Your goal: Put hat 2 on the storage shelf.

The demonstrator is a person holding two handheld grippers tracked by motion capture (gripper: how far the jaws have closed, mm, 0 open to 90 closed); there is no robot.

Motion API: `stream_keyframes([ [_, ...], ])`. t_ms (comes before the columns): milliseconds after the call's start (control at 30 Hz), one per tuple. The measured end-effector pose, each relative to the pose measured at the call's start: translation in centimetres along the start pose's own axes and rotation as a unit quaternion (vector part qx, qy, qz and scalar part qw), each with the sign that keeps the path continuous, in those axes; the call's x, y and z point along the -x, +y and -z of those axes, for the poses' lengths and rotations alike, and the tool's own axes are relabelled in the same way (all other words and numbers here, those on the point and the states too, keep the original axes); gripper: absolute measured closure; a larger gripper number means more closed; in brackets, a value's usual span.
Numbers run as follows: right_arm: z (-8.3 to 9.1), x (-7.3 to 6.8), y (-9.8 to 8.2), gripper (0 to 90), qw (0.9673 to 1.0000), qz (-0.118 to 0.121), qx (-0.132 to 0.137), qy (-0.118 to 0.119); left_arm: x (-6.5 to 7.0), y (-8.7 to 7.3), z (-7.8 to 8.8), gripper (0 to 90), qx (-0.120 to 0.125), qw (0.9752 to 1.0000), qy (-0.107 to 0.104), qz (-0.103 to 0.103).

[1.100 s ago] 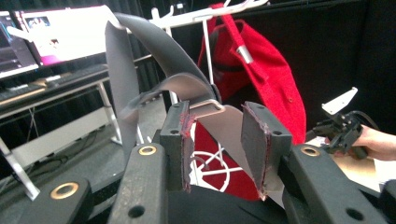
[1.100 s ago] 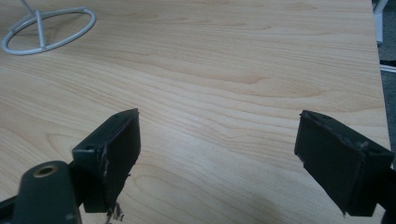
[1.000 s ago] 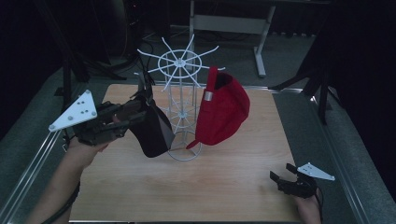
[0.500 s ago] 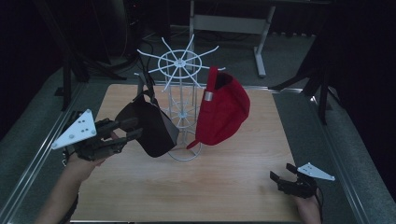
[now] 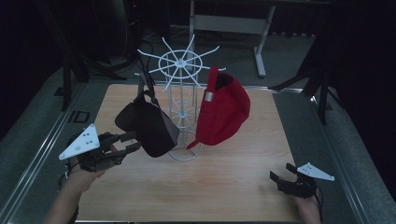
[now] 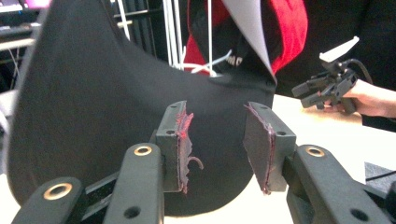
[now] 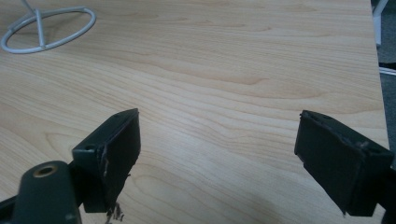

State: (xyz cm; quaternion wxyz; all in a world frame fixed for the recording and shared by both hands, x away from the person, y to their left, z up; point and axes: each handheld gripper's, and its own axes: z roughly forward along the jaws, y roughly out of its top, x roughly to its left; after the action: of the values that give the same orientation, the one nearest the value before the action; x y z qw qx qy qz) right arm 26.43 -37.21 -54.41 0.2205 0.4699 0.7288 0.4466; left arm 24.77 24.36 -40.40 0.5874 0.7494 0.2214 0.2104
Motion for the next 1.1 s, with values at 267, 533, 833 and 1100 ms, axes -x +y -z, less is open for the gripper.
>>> stream_keyframes([
  [267,-0.1,-0.1,0.0,14.3,1.0000,0.008,0.001,-0.004,0.1,-2.8,-0.6,60.1,-0.020,0.9997,-0.001,0.010],
  [533,0.0,0.1,0.0,14.3,1.0000,-0.003,0.005,0.005,0.3,-5.4,-0.8,58.8,-0.031,0.9992,0.006,0.024],
  [833,0.0,0.0,0.0,14.3,1.0000,0.004,0.003,-0.001,0.6,-8.5,-1.0,58.8,-0.048,0.9980,0.016,0.038],
  [1100,0.0,-0.1,-0.1,14.3,1.0000,0.006,0.003,-0.003,0.6,-11.1,-1.1,58.8,-0.055,0.9965,0.023,0.058],
])
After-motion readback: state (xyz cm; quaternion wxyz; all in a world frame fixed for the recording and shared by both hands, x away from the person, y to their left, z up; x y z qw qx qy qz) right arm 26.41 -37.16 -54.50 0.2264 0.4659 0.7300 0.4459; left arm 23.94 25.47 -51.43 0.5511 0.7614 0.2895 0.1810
